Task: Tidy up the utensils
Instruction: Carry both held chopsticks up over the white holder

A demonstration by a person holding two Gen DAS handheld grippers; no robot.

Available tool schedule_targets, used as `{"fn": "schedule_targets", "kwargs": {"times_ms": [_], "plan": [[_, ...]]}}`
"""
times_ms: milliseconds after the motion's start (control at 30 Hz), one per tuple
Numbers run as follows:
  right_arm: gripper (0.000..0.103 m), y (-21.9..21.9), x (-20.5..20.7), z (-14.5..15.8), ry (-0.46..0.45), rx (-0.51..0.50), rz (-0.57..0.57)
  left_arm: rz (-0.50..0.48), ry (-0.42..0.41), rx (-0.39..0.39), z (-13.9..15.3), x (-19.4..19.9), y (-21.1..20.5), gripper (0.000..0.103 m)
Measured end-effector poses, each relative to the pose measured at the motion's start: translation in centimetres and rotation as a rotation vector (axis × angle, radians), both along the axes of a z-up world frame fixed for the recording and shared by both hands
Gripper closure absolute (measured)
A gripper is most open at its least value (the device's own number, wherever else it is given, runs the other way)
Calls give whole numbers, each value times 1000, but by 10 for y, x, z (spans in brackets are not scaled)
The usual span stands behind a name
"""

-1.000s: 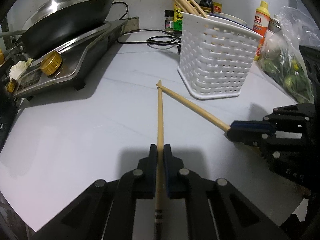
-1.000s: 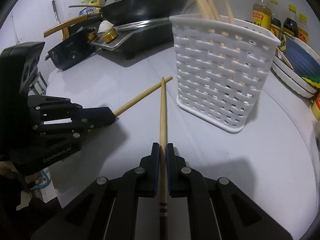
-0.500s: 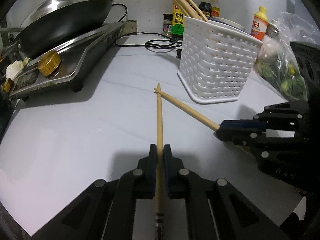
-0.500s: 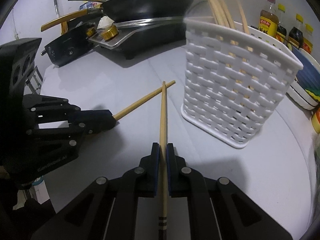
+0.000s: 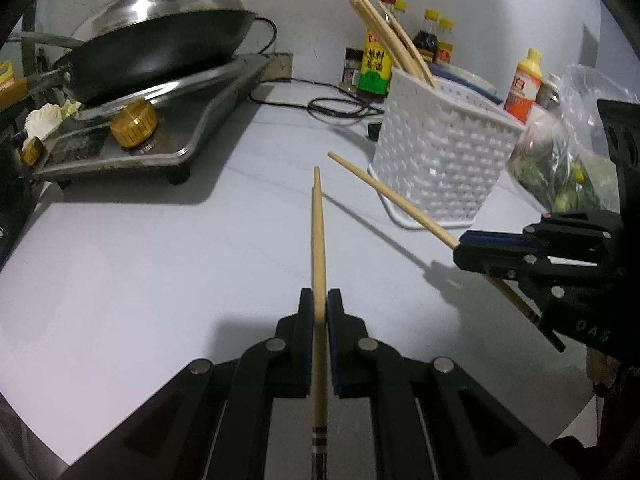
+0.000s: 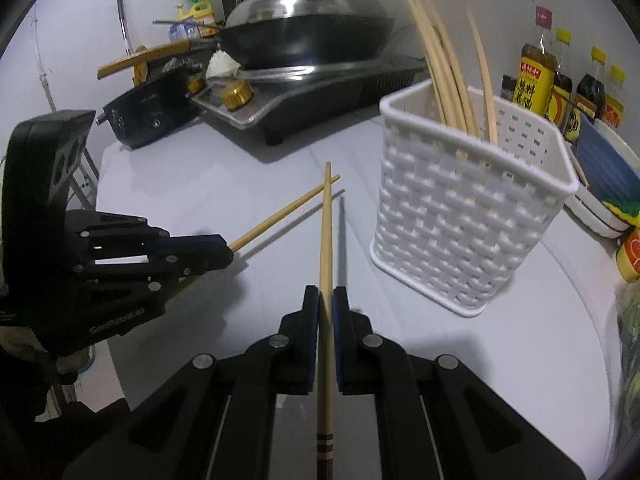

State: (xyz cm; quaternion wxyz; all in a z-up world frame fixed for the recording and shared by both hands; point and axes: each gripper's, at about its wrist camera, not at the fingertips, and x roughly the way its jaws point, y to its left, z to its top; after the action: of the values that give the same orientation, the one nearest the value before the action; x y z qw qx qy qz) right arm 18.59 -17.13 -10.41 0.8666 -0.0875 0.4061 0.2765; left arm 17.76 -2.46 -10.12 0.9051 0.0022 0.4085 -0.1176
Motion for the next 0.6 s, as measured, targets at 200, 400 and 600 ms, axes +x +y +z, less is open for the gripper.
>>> {"fn": "schedule_targets", "kwargs": {"times_ms": [200, 400, 600], "plan": [[97, -8, -1, 26, -18, 63, 4, 17, -43, -37, 20, -5, 9, 97], [97, -17, -1, 58, -60, 109, 9, 41, -86, -58, 42, -9, 18, 97], [97, -22, 1, 81, -111, 111, 4, 41, -137, -65, 63, -12, 22, 97]]}}
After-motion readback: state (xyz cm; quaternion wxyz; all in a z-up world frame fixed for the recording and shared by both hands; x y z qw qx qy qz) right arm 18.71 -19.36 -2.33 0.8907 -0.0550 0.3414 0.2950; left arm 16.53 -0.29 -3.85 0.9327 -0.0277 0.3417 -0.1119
